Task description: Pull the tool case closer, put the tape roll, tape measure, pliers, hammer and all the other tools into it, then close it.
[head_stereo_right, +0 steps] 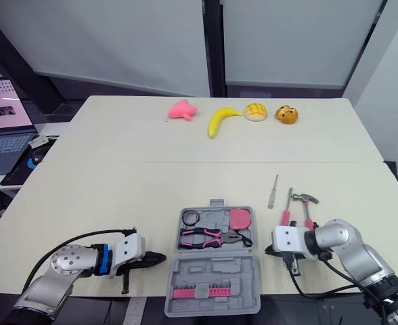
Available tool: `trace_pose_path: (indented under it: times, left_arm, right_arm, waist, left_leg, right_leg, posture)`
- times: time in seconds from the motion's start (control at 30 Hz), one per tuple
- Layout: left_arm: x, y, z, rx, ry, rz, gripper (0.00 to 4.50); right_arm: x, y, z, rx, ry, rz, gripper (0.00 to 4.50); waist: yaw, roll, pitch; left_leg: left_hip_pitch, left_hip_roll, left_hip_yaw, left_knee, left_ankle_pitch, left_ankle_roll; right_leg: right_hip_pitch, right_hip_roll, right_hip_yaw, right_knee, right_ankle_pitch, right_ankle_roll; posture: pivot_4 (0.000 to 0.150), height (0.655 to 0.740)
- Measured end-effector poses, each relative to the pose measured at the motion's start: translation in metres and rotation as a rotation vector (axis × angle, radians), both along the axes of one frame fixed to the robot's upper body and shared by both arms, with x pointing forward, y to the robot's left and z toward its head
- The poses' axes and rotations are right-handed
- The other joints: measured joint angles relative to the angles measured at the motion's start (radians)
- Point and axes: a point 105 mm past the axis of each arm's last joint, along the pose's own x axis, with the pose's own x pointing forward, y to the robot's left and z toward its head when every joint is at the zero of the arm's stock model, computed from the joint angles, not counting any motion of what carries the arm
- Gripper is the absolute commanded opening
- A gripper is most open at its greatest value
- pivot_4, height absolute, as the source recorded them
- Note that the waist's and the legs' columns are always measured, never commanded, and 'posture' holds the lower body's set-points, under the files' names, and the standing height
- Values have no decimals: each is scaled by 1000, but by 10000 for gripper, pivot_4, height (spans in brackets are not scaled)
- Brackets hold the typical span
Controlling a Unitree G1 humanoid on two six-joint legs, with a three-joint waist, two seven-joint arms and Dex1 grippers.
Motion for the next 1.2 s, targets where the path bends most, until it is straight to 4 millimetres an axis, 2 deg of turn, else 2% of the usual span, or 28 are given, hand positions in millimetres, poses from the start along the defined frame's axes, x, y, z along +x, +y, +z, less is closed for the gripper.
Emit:
trace_pose_path:
  times: [0.1,0.23,0.7,1.2]
  left_arm:
    - [2,-11,-1,-9,-2,-27,139]
    - [7,-22,-1,-16,-7,-52,139]
    - [11,-28,-1,0,45,-44,139]
    - [62,-29,10,28,-3,30,139]
  right_arm:
    - [-2,12,-6,12,9,26,0]
    - [-1,18,-10,5,3,31,0]
    - [5,26,-12,32,13,-6,0]
    - [39,31,-5,50,-39,-123,0]
  waist:
    - [1,1,0]
    - [2,1,0]
    - [-1,2,-2]
    - [0,2,-2]
  left_leg:
    - [0,0,0,0,0,0]
    - [0,0,0,0,0,0]
    - [6,0,-1,0,0,0]
    - [6,-1,-2,0,0,0]
  right_leg:
    - [0,0,0,0,0,0]
    - [0,0,0,0,0,0]
    - [6,0,0,0,0,0]
    - [6,1,-1,1,0,0]
  posture:
    - [1500,7193]
    - [1500,7193]
    - [1500,7193]
    - [1500,7193]
